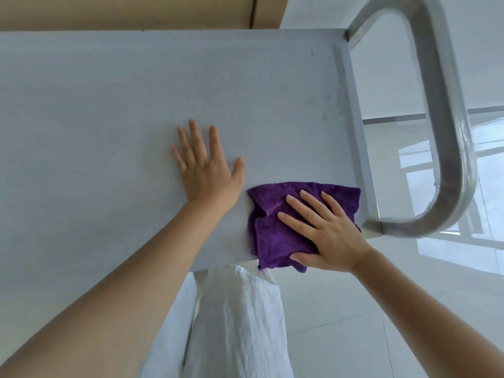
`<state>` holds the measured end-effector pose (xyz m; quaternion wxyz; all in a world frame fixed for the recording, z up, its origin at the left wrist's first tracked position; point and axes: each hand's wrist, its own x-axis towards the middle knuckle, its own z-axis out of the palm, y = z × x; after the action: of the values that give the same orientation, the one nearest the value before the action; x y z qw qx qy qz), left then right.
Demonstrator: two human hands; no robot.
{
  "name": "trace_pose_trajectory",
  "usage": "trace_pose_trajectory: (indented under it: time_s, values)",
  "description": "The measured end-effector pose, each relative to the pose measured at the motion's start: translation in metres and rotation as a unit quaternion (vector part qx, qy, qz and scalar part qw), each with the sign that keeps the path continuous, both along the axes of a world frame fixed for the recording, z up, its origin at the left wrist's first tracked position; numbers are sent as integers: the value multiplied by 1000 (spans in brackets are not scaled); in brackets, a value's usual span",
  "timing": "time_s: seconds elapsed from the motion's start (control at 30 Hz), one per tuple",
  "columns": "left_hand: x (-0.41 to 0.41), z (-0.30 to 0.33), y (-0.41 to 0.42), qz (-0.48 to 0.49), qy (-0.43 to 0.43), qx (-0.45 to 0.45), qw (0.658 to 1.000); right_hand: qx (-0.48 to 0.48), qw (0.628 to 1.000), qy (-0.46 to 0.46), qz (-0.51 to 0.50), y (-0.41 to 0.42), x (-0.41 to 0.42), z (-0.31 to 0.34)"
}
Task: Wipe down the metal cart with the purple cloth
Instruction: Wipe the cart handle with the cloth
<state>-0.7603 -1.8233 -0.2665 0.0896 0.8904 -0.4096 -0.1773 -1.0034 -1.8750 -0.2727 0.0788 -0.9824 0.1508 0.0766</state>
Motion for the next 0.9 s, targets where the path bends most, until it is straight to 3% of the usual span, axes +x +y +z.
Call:
trace_pose_trajectory:
  time_s: [0.43,0.73,0.9]
  values:
    - [-26,5,-77,20,49,-79,995,-4,998,-20,-57,-90,54,-4]
    - [-43,-5,-103,50,77,-87,992,0,971,-1,-240,-145,106,-2]
    - [-50,-17,-104,22,-2,-66,998,-3,945,-15,-327,-173,128,-5]
